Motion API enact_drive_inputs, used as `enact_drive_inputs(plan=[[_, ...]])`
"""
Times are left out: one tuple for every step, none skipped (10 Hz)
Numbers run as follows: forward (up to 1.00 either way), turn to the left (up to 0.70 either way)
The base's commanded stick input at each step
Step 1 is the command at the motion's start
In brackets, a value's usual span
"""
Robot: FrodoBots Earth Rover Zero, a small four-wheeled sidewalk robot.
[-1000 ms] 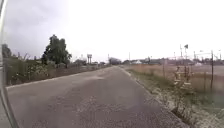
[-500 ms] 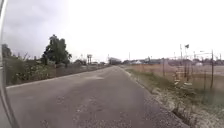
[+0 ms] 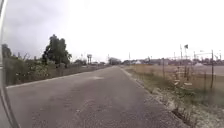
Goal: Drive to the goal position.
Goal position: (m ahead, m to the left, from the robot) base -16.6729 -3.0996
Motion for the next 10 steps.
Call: enact_drive_inputs(plan=[[0.08, 0.00], [0.08, 0.00], [0.07, 0.00], [0.08, 0.00], [0.08, 0.00], [0.08, 0.00], [0.08, 0.00], [0.08, 0.00], [0.08, 0.00], [0.08, 0.00]])
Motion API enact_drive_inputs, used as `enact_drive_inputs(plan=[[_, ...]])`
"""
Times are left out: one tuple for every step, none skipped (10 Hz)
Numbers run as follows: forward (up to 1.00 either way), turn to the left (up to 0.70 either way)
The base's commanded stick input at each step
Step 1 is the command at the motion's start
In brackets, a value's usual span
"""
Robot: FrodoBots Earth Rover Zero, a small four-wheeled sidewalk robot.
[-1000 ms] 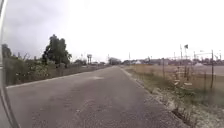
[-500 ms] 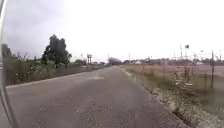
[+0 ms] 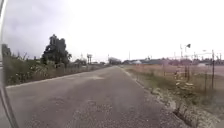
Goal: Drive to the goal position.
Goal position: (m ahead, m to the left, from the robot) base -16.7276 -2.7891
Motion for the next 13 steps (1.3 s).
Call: enact_drive_inputs(plan=[[0.08, 0.00], [0.08, 0.00], [0.08, 0.00], [0.08, 0.00], [0.08, 0.00], [0.07, 0.00], [0.08, 0.00], [0.08, 0.00], [0.08, 0.00], [0.08, 0.00], [0.07, 0.00], [0.08, 0.00], [0.08, 0.00]])
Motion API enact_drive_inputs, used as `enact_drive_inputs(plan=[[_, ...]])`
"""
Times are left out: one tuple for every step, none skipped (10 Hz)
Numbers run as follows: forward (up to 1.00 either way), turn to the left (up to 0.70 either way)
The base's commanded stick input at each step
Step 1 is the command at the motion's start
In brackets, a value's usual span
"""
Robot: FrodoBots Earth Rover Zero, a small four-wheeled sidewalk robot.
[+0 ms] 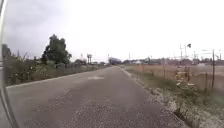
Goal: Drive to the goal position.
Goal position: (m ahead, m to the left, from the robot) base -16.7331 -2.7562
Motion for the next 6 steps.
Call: enact_drive_inputs(plan=[[0.08, 0.00], [0.08, 0.00], [0.08, 0.00], [0.08, 0.00], [0.07, 0.00], [0.08, 0.00]])
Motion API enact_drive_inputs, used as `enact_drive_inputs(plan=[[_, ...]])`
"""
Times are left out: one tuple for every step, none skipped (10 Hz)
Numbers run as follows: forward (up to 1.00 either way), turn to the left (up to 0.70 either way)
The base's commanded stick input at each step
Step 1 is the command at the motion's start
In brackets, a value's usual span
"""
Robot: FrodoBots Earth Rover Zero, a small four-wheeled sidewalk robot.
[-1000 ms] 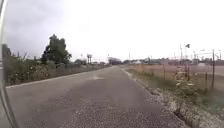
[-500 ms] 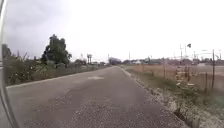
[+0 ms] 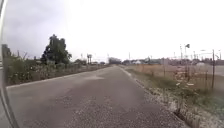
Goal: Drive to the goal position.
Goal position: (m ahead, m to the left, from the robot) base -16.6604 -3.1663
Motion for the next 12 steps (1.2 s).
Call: enact_drive_inputs(plan=[[0.08, 0.00], [0.08, 0.00], [0.08, 0.00], [0.08, 0.00], [0.08, 0.00], [0.08, 0.00], [0.07, 0.00], [0.08, 0.00], [0.08, 0.00], [0.08, 0.00], [0.08, 0.00], [0.08, 0.00]])
